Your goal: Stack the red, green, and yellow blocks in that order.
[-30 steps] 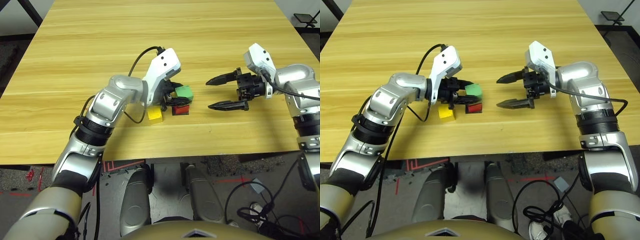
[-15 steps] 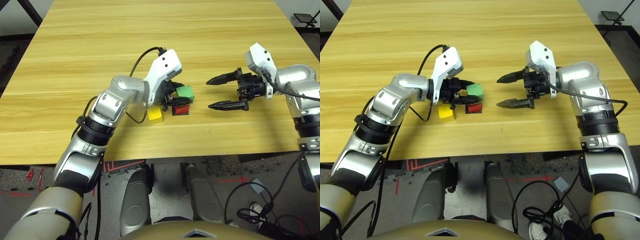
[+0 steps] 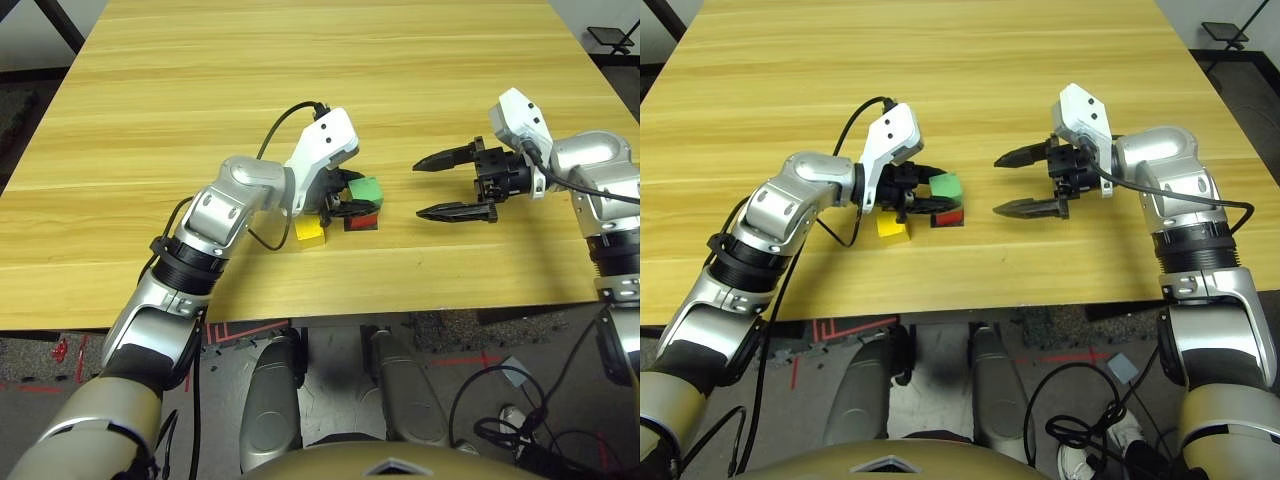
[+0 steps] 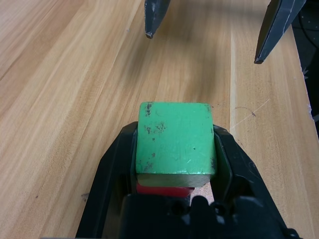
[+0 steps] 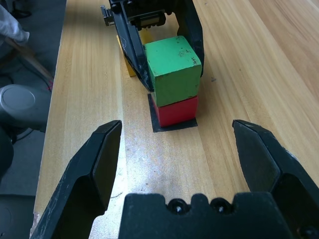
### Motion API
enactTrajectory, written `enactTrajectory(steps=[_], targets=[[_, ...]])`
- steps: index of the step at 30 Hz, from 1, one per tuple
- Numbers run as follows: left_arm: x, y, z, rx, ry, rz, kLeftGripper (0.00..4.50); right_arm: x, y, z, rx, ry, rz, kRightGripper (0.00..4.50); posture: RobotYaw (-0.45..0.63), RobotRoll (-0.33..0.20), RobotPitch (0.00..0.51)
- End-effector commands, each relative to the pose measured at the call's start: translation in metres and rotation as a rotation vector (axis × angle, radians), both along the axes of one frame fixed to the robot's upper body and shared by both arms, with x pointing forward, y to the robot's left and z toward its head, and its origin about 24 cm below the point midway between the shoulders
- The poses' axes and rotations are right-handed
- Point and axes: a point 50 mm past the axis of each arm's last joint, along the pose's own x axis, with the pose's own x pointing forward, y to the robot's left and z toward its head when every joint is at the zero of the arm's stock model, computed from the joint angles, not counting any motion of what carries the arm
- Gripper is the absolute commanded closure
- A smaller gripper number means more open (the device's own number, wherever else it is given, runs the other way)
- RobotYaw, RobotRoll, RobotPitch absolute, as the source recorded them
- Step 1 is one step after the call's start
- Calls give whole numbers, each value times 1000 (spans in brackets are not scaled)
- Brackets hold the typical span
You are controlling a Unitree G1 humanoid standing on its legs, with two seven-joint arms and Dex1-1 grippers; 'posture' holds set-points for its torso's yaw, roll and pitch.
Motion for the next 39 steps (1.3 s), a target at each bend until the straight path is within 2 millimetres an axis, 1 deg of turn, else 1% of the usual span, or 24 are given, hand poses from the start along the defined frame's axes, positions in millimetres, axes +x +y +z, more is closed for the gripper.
enactTrajectory(steps=[1, 2, 4, 5, 7, 9, 12, 15, 18, 22, 25, 27, 32, 39], targets=[[0, 0, -7, 18, 16, 0, 2401, -2, -3, 5, 3, -14, -2, 0, 60, -15, 244], [0, 0, -8, 18, 17, -1, 2401, -2, -3, 5, 4, -13, -3, 0, 60, -15, 244], [0, 0, -8, 18, 17, -1, 1679, -2, -3, 5, 3, -13, -2, 0, 62, -15, 244], [0, 0, -8, 14, 12, -2, 1448, -2, -3, 5, 3, -12, -2, 0, 66, -14, 243], [0, 0, -7, 5, 5, -8, 695, -2, -2, 4, 2, -11, 0, 0, 70, -14, 241], [-1, 1, 1, -9, -20, -20, 48, -2, -1, 5, 3, -11, 2, 0, 74, -13, 238], [-4, 6, 11, -18, -38, -21, 19, -1, 0, 6, 4, -13, 6, 0, 85, -13, 232], [-11, 25, 23, 32, -51, 7, 19, -1, 0, 7, -4, -14, 19, 0, 93, -11, 228], [-22, 40, 24, 74, -36, 35, 19, -1, 0, 6, -5, -10, 26, 0, 105, -10, 224], [-35, 56, 18, 113, -2, 83, 19, -1, 2, 5, -7, -3, 40, 0, 121, -8, 223], [-46, 66, 6, 137, 44, 120, 19, -1, 4, 4, -10, 3, 61, 0, 135, -8, 226], [-50, 68, 0, 138, 62, 137, 19, 0, 5, 4, -10, 4, 68, 0, 140, -9, 228], [-48, 73, -13, 137, 71, 181, 19, 2, 8, 6, -7, 6, 77, 0, 144, -17, 233], [-41, 73, -22, 144, 55, 189, 19, 2, 8, 8, -6, 8, 75, 0, 131, -24, 236]])
